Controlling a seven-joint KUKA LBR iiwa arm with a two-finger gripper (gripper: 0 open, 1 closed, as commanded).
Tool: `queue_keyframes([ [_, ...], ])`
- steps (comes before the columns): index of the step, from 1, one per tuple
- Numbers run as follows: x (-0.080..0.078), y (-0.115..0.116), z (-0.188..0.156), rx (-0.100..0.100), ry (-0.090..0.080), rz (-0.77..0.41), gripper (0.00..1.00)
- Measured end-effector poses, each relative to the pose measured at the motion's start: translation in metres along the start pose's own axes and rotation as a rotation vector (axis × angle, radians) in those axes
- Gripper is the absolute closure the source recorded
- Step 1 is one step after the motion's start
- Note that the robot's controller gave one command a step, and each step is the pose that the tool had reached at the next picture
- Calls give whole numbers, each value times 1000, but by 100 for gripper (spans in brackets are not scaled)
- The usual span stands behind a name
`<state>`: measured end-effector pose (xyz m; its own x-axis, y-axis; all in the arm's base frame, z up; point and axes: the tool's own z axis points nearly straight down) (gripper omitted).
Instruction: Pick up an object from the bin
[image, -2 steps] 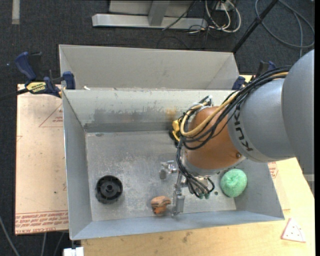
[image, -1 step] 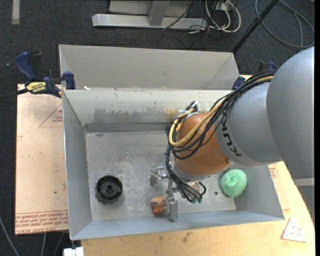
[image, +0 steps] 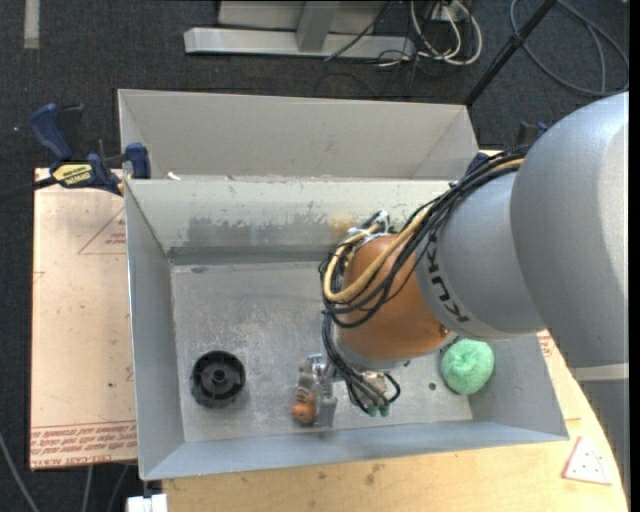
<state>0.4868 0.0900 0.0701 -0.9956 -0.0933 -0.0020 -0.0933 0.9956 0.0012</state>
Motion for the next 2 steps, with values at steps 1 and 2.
queue_keyframes([
  [1,0,0,0,0,0,0,100],
  [2,-21,11,-157,0,-1,-15,100],
])
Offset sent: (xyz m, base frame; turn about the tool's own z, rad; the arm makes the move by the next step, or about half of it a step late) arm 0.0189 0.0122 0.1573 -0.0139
